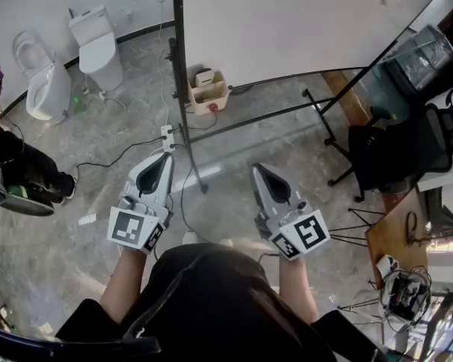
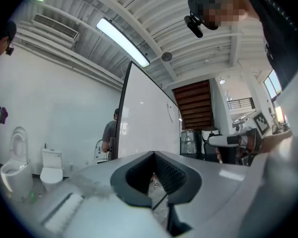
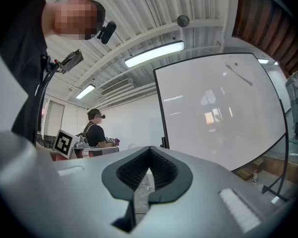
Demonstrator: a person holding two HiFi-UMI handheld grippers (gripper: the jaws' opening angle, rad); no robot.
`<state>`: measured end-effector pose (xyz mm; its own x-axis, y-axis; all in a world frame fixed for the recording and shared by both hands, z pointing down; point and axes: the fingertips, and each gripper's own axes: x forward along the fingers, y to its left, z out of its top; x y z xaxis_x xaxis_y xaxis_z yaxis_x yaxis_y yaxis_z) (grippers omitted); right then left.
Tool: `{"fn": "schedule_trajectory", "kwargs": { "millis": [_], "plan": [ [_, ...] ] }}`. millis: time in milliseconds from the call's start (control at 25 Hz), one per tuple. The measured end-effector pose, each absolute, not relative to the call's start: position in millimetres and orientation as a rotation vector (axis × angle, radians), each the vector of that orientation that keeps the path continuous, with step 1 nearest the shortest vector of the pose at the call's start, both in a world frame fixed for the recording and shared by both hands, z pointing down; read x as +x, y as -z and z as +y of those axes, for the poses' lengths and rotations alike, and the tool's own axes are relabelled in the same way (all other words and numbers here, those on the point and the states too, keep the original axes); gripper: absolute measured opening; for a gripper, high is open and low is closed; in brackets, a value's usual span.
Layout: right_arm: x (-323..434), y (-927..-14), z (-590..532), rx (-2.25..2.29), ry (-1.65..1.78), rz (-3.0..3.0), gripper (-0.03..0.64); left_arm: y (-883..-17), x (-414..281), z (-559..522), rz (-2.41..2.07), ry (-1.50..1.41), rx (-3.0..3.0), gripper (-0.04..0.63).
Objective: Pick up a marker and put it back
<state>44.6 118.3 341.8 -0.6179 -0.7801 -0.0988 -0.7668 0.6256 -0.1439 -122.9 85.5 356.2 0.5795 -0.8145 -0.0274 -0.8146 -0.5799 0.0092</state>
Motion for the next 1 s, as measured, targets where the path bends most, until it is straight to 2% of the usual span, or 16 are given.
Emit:
{"fn": "schedule_trajectory", "kwargs": {
  "millis": [1000],
  "plan": [
    [-3.8, -340.0, 129.2, -1.351, 0.136, 2.652, 0.009, -358.5, -171.9, 84.8, 1.364, -0.065, -2.822, 0.005]
  ]
}}
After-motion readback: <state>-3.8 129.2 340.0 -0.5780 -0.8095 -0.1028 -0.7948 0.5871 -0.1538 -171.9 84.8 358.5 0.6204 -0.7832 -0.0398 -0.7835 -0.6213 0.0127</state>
